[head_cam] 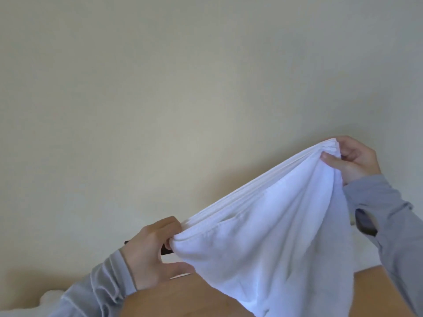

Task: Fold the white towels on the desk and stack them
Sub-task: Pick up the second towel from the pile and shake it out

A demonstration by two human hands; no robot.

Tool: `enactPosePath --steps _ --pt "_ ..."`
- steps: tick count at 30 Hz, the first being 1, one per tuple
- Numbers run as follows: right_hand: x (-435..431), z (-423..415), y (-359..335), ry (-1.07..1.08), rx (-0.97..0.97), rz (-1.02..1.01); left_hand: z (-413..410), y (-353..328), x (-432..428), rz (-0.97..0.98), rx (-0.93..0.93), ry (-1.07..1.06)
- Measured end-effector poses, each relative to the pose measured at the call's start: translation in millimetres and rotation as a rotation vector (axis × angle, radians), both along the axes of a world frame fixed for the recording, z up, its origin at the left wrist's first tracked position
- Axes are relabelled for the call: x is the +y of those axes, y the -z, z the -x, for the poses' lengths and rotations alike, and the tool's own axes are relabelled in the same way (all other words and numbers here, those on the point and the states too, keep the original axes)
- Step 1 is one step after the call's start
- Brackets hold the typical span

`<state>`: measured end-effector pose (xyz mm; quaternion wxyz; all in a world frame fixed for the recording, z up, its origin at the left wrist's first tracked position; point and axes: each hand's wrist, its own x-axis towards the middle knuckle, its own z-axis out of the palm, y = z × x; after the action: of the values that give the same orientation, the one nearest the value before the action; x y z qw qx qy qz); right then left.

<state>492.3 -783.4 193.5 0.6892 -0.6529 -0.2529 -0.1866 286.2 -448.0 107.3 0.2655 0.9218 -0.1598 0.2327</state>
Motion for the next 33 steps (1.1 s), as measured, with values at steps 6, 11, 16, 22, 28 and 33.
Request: enactPosePath --steps 6,11,16,22,28,33 --pt "-14 -5 -2 -0.052 0.039 0.023 -8 -19 5 0.044 -0.165 -0.017" --pt "-26 -4 -6 -0.080 0.000 0.012 -21 -43 15 0.073 -0.175 -0.027" --pt "-25 -6 -15 -0.150 -0.110 0.044 -36 -61 26 0.067 -0.237 -0.107" --pt "-9 -8 -36 -0.155 -0.255 0.052 -52 -88 46 0.148 -0.287 -0.233" --pt "-1 -10 -64 -0.151 -0.341 0.126 -52 -135 58 0.169 -0.326 -0.252" --pt "6 -14 -81 -0.166 -0.350 0.060 -44 -171 57 0.022 -0.395 -0.261"
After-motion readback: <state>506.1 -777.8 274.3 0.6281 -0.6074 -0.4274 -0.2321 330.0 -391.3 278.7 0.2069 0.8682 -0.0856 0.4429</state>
